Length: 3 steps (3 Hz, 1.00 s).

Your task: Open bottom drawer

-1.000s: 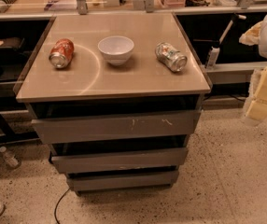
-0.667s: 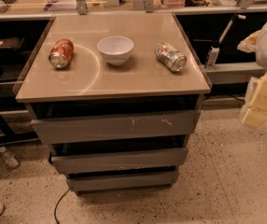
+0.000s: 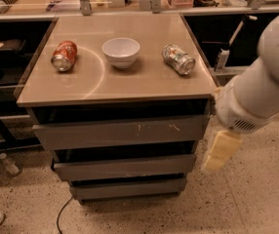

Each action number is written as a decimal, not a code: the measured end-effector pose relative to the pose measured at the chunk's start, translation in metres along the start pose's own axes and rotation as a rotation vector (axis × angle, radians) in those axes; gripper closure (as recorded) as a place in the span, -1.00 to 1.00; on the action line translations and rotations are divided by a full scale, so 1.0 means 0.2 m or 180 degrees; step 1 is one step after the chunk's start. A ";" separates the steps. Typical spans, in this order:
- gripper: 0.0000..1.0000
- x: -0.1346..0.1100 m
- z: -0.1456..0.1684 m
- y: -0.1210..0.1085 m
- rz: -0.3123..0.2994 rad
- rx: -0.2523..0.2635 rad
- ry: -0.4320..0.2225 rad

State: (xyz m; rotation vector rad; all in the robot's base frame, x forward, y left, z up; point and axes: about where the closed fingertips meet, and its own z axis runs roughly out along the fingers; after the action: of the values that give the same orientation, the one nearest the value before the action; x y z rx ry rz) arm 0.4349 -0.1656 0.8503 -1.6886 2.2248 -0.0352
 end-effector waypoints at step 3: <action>-1.00 -0.02 0.61 0.25 0.0089 -0.0281 -0.0050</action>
Offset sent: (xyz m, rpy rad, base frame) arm 0.0033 0.0201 -0.0687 0.0107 0.0404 0.0031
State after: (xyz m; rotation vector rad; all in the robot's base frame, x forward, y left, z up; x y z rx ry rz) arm 0.4249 -0.1253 0.7247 -1.6964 2.2687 0.0840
